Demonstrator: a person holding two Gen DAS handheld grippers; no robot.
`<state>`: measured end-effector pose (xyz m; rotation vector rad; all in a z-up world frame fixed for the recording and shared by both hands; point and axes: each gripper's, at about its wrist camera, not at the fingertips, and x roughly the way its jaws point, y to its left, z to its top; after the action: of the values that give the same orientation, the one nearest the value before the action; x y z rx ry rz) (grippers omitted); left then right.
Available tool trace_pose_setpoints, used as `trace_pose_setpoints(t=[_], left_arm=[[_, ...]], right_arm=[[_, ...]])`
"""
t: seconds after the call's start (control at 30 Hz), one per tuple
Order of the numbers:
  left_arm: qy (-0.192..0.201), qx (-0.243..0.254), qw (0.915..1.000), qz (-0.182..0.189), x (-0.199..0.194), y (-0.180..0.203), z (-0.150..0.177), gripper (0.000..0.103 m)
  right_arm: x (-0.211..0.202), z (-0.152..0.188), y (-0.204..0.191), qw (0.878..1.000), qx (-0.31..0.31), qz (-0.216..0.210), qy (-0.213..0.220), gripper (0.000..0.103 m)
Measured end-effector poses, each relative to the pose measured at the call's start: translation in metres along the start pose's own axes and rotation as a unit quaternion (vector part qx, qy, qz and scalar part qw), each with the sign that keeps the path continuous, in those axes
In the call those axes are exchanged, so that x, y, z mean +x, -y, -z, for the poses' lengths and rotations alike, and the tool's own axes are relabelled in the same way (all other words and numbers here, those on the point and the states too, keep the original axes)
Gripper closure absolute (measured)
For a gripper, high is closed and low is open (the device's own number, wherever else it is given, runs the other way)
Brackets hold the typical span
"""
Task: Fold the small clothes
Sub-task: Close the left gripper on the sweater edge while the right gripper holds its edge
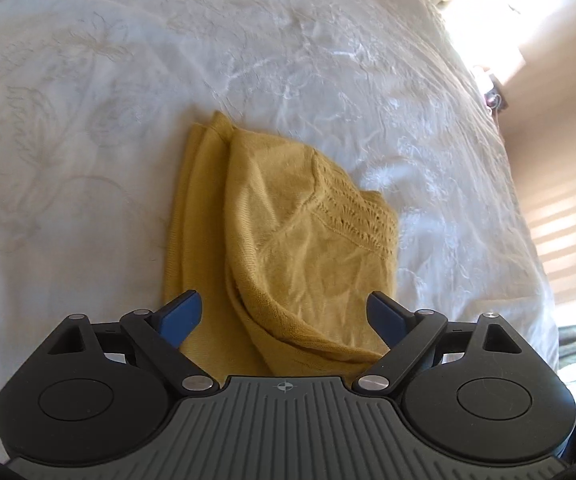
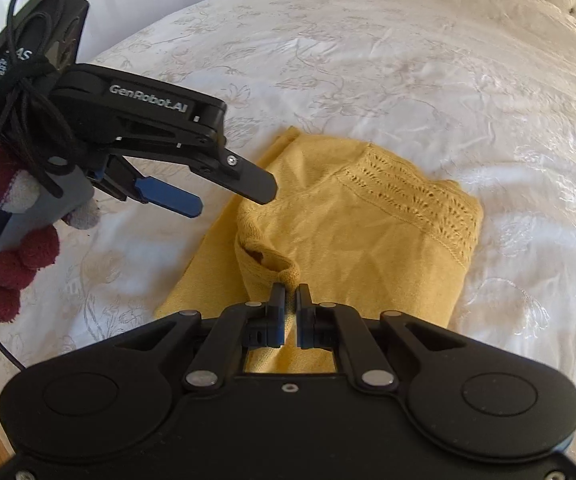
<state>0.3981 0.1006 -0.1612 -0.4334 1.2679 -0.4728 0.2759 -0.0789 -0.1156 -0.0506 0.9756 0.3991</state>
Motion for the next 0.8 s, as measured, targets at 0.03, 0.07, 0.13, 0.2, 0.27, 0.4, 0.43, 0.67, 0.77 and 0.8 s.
trace_pose_setpoints(t=[0.03, 0.07, 0.13, 0.2, 0.27, 0.4, 0.43, 0.67, 0.77, 0.8], left_arm=[[-0.008, -0.004, 0.9999, 0.007, 0.008, 0.001, -0.002, 0.013], [-0.013, -0.008, 0.9998, 0.013, 0.016, 0.002, -0.005, 0.013], [-0.022, -0.017, 0.9994, 0.019, 0.029, 0.002, -0.01, 0.013], [-0.021, -0.024, 0.9992, 0.025, 0.039, 0.001, -0.019, 0.013], [-0.019, -0.027, 0.9992, 0.024, 0.047, -0.001, -0.027, 0.013], [-0.008, -0.01, 0.9997, 0.022, 0.055, 0.0, -0.045, 0.014], [-0.01, -0.003, 0.9997, 0.021, 0.057, 0.0, -0.048, 0.014], [-0.006, 0.024, 0.9996, -0.013, 0.054, 0.004, -0.055, 0.081], [0.007, 0.066, 0.9977, -0.01, 0.037, 0.01, -0.055, 0.089], [0.011, 0.079, 0.9968, -0.013, 0.03, 0.014, -0.054, 0.089]], right_arm=[[-0.001, 0.002, 0.003, 1.0, 0.004, -0.001, -0.001, 0.094], [-0.001, 0.003, 0.005, 1.0, 0.006, -0.002, -0.002, 0.094], [-0.001, 0.004, 0.008, 1.0, 0.012, -0.002, -0.001, 0.094], [-0.002, 0.007, 0.011, 1.0, 0.021, -0.004, -0.001, 0.094], [-0.003, 0.008, 0.014, 1.0, 0.028, -0.005, 0.001, 0.094], [-0.005, 0.011, 0.015, 0.999, 0.033, -0.009, 0.002, 0.094], [-0.006, 0.012, 0.014, 0.999, 0.032, -0.01, 0.003, 0.094], [-0.014, 0.013, -0.001, 0.999, 0.019, -0.021, 0.016, 0.094], [-0.021, 0.012, -0.012, 0.999, 0.007, -0.029, 0.025, 0.094], [-0.023, 0.011, -0.016, 0.999, 0.002, -0.034, 0.029, 0.094]])
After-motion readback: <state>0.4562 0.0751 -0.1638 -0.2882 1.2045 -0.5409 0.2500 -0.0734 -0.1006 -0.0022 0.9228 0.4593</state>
